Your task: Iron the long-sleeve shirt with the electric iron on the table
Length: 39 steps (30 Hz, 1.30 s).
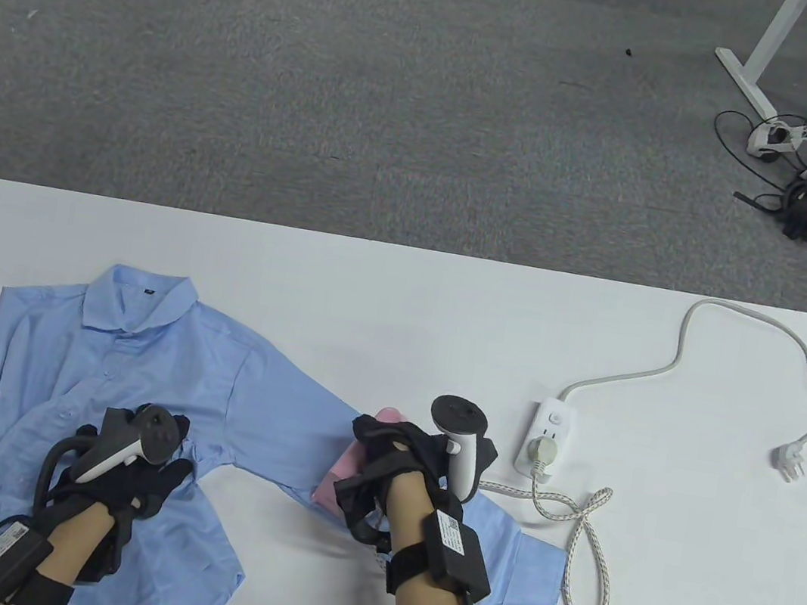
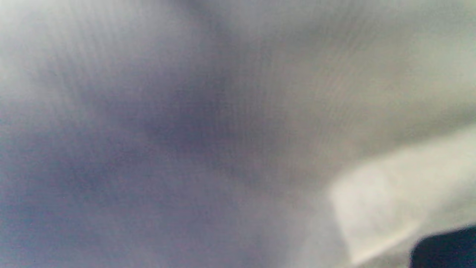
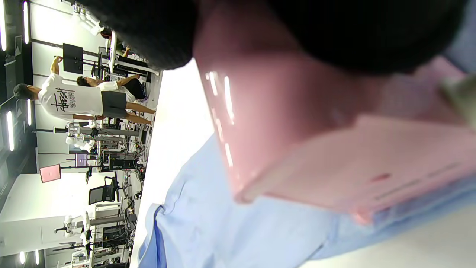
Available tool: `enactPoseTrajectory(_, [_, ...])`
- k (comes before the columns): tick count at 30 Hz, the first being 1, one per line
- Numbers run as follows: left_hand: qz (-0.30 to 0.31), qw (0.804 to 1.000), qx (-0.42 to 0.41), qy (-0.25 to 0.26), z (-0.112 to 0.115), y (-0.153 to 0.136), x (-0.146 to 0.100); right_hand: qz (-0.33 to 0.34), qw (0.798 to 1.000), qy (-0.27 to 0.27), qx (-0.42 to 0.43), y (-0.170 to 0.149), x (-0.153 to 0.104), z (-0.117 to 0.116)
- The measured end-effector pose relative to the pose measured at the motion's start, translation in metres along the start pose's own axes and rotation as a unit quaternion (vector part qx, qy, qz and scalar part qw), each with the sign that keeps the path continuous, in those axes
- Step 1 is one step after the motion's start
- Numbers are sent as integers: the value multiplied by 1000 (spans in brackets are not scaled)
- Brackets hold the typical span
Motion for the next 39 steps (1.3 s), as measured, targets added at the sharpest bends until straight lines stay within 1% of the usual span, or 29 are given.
enactPoseTrajectory(4, [-1,1000,-1,0,0,0,0,-4,1000,-11,0,-9,-9,14])
enactPoseTrajectory(9, [-2,1000,-1,1,0,0,0,-8,999,-36,-1,-25,-24,38])
enactPoseTrajectory(12, [-4,1000,-2,0,0,0,0,-12,999,-40,6,-33,-29,48])
enactPoseTrajectory(14, [-5,1000,0,2,0,0,0,-14,999,-44,7,-35,-31,49])
enactPoseTrajectory(18, [-6,1000,2,3,0,0,0,-2,999,-48,-7,-28,-31,43])
enactPoseTrajectory(21, [-7,1000,3,4,0,0,0,21,999,-34,-8,-20,-28,30])
enactPoseTrajectory(25, [-8,1000,3,5,-1,0,0,28,999,4,16,-11,-21,11])
enactPoseTrajectory(27, [-5,1000,3,1,-2,0,-1,27,999,10,15,-9,-16,2])
enactPoseTrajectory(28, [0,1000,-5,10,-3,-1,-2,24,1000,10,7,-9,-13,-3])
enactPoseTrajectory(32, [15,999,-38,28,-12,0,-7,22,999,22,17,-9,-9,-3])
enactPoseTrajectory(34, [22,999,-21,37,-12,10,-2,19,1000,8,13,-10,-11,-2])
enactPoseTrajectory(37, [25,1000,-3,16,-10,21,8,17,1000,-7,24,-15,-16,4])
enactPoseTrajectory(39, [27,999,-16,7,-18,26,12,13,999,-9,31,-19,-19,9])
Point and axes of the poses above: the tracker on the back of each hand, its own y axis roughly to the thumb side, its own x axis roughly from the wrist to the fingertips, z = x × y, the point moved 1 cm from there along x, roughly from the wrist to the fingertips, and after that the axes turned 2 degrees about z, right-handed, at the moved point
